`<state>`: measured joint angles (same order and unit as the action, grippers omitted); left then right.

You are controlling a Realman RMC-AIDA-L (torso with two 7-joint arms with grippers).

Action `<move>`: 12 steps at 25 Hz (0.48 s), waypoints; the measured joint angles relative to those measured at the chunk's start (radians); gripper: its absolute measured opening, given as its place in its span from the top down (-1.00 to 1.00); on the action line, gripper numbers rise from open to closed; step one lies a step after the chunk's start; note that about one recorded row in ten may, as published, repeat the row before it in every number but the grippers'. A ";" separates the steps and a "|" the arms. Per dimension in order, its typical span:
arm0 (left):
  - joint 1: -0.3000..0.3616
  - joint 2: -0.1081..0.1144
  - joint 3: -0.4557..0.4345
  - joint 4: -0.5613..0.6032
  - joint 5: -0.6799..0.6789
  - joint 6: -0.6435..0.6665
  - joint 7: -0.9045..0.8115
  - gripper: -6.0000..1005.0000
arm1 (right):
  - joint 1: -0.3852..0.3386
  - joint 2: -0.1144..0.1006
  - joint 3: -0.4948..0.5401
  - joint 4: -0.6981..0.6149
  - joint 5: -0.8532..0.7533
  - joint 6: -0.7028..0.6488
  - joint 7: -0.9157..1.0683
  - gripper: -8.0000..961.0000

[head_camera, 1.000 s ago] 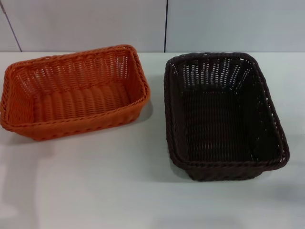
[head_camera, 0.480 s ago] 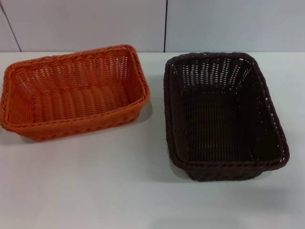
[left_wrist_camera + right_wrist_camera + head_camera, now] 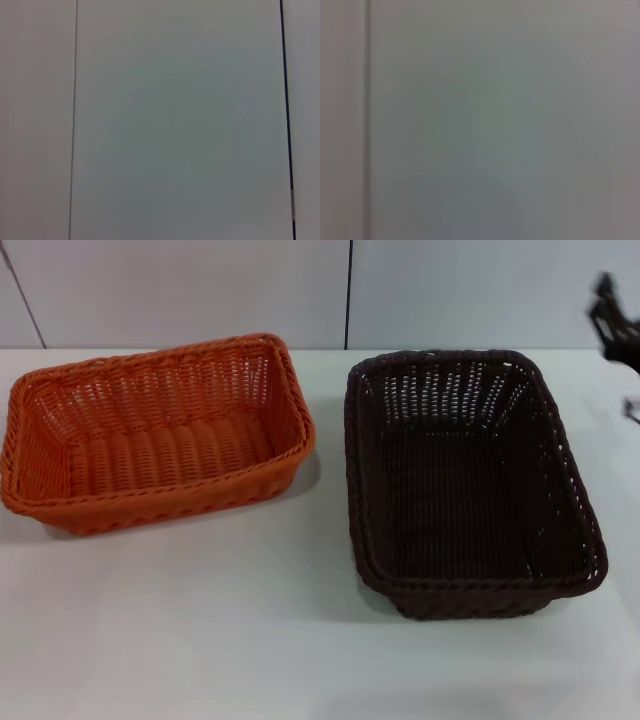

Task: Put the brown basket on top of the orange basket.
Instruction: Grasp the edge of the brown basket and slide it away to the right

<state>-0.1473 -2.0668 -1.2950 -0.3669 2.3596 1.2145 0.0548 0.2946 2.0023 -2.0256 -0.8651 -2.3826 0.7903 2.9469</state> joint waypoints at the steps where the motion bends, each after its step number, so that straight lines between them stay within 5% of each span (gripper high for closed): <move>1: -0.002 0.000 0.000 0.007 -0.001 -0.002 0.000 -0.56 | 0.006 -0.001 0.049 -0.059 -0.049 -0.113 0.000 -0.43; 2: -0.012 0.000 -0.001 0.025 -0.001 -0.004 0.000 -0.56 | 0.024 0.004 0.128 -0.165 -0.124 -0.317 -0.001 -0.43; 3: -0.012 0.000 -0.001 0.025 -0.001 -0.004 0.000 -0.56 | 0.024 0.004 0.128 -0.165 -0.124 -0.317 -0.001 -0.43; 6: -0.016 0.000 0.000 0.033 -0.002 -0.004 0.000 -0.56 | 0.059 0.017 0.220 -0.316 -0.206 -0.637 -0.011 -0.43; 7: -0.024 -0.001 0.001 0.046 -0.002 -0.006 -0.001 -0.56 | 0.089 0.027 0.271 -0.408 -0.230 -0.847 -0.037 -0.43; 8: -0.024 -0.001 0.001 0.046 -0.002 -0.006 -0.001 -0.56 | 0.089 0.027 0.271 -0.408 -0.230 -0.847 -0.037 -0.43; 10: -0.032 -0.001 -0.001 0.062 -0.002 -0.007 -0.001 -0.56 | 0.122 0.042 0.335 -0.506 -0.235 -1.093 -0.080 -0.43; 12: -0.035 -0.001 -0.002 0.067 -0.002 -0.008 -0.001 -0.55 | 0.193 0.063 0.466 -0.658 -0.234 -1.524 -0.133 -0.43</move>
<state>-0.1818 -2.0678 -1.2968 -0.2996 2.3573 1.2066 0.0538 0.4877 2.0649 -1.5596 -1.5229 -2.6165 -0.7332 2.8144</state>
